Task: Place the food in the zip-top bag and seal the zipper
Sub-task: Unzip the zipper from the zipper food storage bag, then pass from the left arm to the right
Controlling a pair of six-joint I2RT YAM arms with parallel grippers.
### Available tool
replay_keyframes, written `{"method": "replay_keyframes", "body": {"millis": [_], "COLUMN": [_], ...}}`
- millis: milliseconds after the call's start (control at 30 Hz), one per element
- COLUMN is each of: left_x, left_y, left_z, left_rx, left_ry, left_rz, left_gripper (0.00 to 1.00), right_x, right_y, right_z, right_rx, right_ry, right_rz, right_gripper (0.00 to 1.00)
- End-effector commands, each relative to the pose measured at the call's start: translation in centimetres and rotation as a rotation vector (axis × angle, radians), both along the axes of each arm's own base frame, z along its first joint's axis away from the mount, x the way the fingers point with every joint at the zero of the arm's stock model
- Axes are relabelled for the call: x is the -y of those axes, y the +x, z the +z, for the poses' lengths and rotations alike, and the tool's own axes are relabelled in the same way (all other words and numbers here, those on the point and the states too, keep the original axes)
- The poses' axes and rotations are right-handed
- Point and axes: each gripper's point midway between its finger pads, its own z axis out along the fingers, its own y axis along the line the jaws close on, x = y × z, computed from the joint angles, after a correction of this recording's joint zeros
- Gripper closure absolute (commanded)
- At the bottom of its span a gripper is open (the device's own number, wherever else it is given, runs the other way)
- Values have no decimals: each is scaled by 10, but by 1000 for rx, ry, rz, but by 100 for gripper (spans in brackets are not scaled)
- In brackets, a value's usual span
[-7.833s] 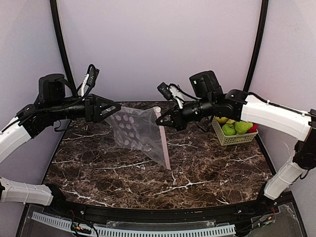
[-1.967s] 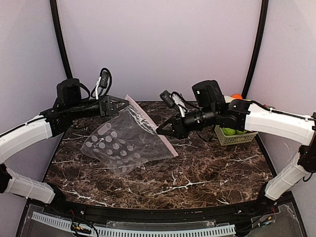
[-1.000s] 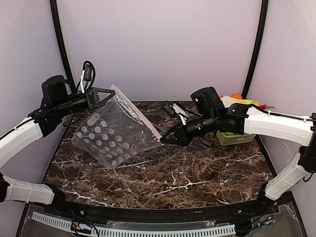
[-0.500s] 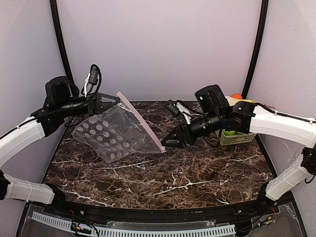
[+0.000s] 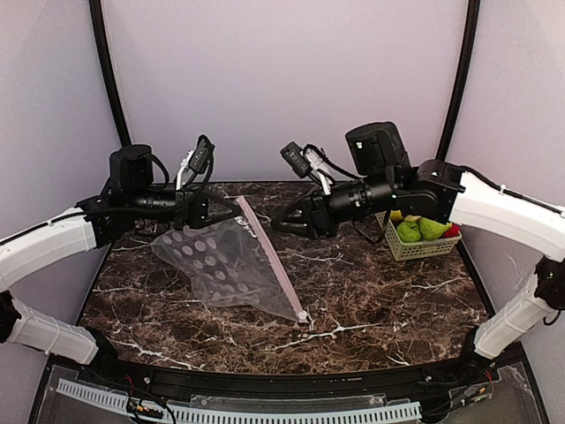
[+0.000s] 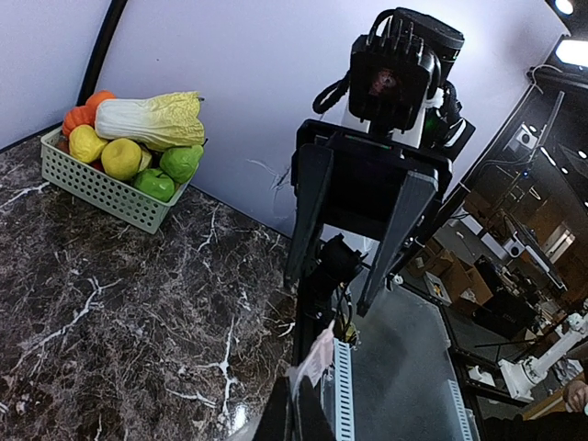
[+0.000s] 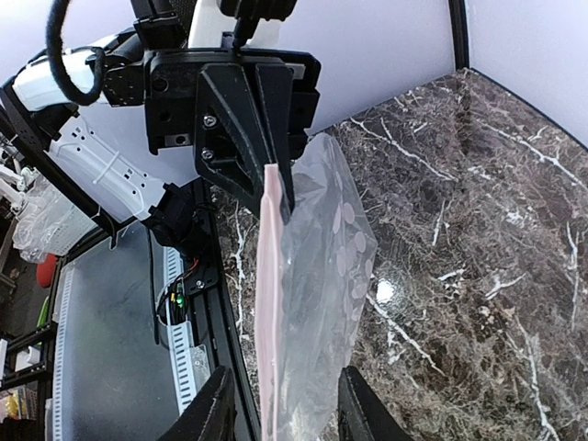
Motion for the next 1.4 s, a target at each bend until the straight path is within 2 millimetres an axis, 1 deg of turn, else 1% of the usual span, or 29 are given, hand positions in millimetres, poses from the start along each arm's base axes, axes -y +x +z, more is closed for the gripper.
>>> {"method": "replay_keyframes", "body": {"millis": [0,133,267,467,767,1033,1200,1367], "left_x": [5,7,7,8,8,8,8,8], "left_y": [-6,-7,-8,-8,-8,-7,-7,-7], "left_z": [6,4,3,1,2,1,2,2], "left_rx": [24,20,14,8,10,8,11,13], "left_ry": [-11,-9,-8,-5,-8,-6,-9,-9], "left_rz": [-41,-47,-49,-49,-48,-44,-44,-43], "left_gripper": [99,99,99,99,99,99,99,99], "right_x": [-21,-27,-27,-25,-28,-25,-22,-21], "right_y": [-8,-10,-4,-2,-1,0,5,6], "right_z": [-6,-12,-14,-6,-8,5,8,0], "right_rx": [5,-7,-2,11,-1,14,16,6], "right_ry": [-2,6,0,23,26,67,72,58], "right_rz": [40,45,11,-8,-9,-26,-52,-52], "right_gripper": [65,71,74,77,83,84,85,86]}}
